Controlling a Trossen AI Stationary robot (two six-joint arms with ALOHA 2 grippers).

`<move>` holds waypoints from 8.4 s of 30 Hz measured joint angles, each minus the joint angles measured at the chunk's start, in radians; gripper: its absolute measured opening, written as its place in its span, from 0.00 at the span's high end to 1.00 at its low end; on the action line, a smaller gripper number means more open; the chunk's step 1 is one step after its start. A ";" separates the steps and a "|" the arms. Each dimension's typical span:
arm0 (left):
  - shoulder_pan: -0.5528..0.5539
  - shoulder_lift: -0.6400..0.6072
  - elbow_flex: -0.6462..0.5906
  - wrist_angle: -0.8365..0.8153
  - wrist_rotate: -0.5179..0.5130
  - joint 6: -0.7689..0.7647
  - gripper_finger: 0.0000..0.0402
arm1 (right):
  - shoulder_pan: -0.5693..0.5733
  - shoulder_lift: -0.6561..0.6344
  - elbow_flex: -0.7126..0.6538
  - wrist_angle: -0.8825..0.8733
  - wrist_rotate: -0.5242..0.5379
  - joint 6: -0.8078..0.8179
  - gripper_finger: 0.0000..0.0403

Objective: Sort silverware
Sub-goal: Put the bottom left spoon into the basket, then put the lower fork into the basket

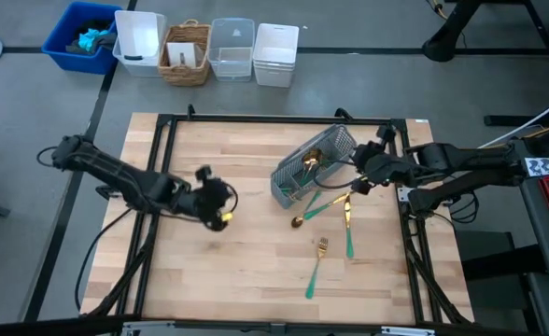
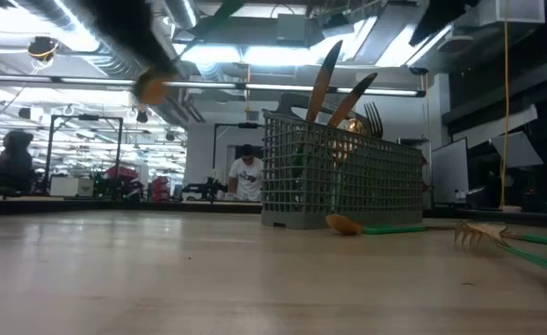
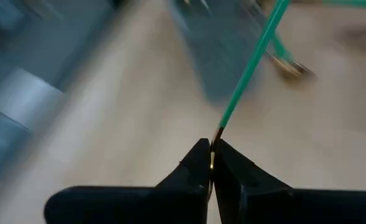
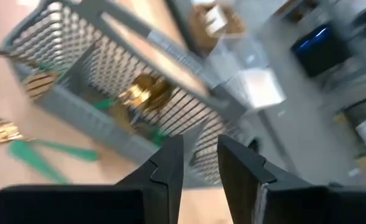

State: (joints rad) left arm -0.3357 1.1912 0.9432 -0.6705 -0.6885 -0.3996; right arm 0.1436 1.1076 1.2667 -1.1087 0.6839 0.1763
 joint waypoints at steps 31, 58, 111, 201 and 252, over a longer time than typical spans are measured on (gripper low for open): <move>0.389 0.491 0.052 1.233 -0.089 2.393 1.00 | 0.000 -0.005 0.000 -0.069 -0.233 0.108 0.75; 0.390 0.492 0.052 1.162 0.146 2.389 0.94 | 0.000 -0.005 0.000 -0.069 -0.233 0.108 0.75; 0.511 0.493 0.052 1.371 0.313 2.654 0.99 | 0.000 -0.005 0.000 -0.067 -0.233 0.108 0.75; 0.406 0.493 0.052 1.418 0.053 1.785 0.99 | -0.562 0.276 0.000 0.556 -1.021 -0.500 0.96; 0.133 0.461 0.046 0.878 0.393 0.438 0.99 | -0.548 0.275 0.241 0.159 -0.952 -0.419 0.81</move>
State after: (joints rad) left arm -0.2031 1.6525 0.9888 0.2079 -0.2956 0.0385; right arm -0.4048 1.3830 1.5075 -0.9502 -0.2685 -0.2429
